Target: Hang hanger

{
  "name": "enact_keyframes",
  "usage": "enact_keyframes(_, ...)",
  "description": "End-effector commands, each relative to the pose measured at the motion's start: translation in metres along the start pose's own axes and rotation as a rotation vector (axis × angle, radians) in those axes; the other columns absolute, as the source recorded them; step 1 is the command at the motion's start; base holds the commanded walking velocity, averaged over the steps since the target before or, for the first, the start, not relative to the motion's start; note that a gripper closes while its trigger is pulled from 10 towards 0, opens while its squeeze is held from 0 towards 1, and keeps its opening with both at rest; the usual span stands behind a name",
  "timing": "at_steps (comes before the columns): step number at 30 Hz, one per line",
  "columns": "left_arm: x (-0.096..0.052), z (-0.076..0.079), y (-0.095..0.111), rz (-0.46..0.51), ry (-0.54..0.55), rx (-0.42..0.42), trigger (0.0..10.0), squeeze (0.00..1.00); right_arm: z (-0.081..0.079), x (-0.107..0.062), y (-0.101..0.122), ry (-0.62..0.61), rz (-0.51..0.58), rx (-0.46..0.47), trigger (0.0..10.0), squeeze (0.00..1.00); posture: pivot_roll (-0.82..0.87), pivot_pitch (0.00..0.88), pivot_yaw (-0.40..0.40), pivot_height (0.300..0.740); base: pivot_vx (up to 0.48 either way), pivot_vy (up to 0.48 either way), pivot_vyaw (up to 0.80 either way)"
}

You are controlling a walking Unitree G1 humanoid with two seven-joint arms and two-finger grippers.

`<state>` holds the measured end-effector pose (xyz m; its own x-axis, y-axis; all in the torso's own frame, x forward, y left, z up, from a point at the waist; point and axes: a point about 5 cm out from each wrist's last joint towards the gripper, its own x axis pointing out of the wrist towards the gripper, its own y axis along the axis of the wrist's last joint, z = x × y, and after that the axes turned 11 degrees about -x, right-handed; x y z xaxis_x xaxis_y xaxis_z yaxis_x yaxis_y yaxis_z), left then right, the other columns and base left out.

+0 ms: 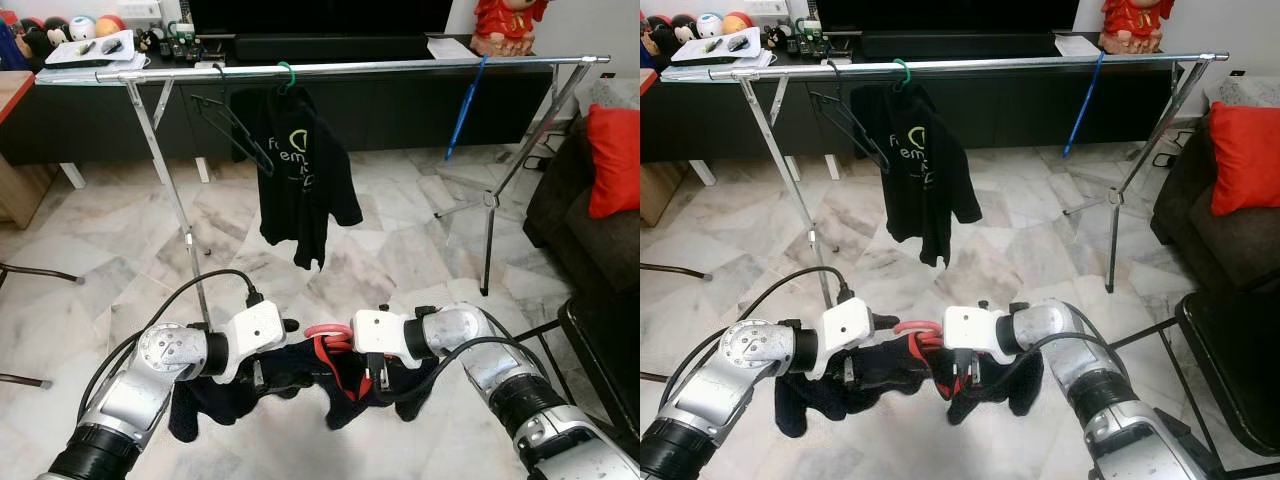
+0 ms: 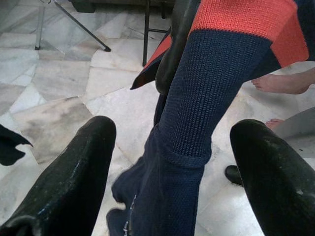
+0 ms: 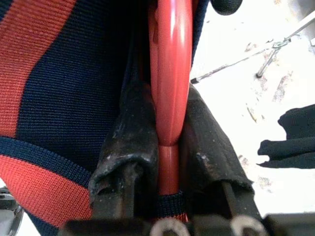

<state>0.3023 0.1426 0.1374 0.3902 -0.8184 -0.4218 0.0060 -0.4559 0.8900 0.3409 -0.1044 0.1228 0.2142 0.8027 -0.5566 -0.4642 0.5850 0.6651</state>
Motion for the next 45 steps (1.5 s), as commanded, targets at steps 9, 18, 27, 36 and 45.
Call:
enact_keyframes(9,0.003,0.005,-0.015,-0.093,-0.023,-0.014,0.0,0.00,0.021,-0.008,0.029,-0.067,0.125,-0.086,10.0,0.00,-0.01,0.183,-0.041,0.740,0.000,0.000,0.00)
enact_keyframes(18,0.006,0.005,-0.016,-0.103,-0.022,-0.007,2.5,0.00,0.024,-0.009,0.036,-0.074,0.149,-0.097,10.0,0.00,-0.02,0.182,-0.039,0.740,0.000,0.000,0.00)
enact_keyframes(27,0.007,0.004,-0.016,-0.088,-0.013,-0.025,10.0,0.00,0.024,-0.009,0.039,-0.071,0.163,-0.097,10.0,0.00,-0.02,0.186,-0.038,0.740,0.000,0.000,0.00)
enact_keyframes(36,0.006,0.003,-0.013,-0.069,-0.032,-0.055,10.0,1.00,0.023,-0.010,0.039,-0.059,0.159,-0.104,10.0,0.00,-0.02,0.186,-0.037,0.740,0.000,0.000,0.00)
enact_keyframes(45,0.004,0.000,-0.011,-0.095,-0.061,-0.039,10.0,0.00,0.021,-0.011,0.040,-0.042,0.157,-0.119,10.0,0.00,-0.02,0.185,-0.036,0.740,0.000,0.000,0.00)
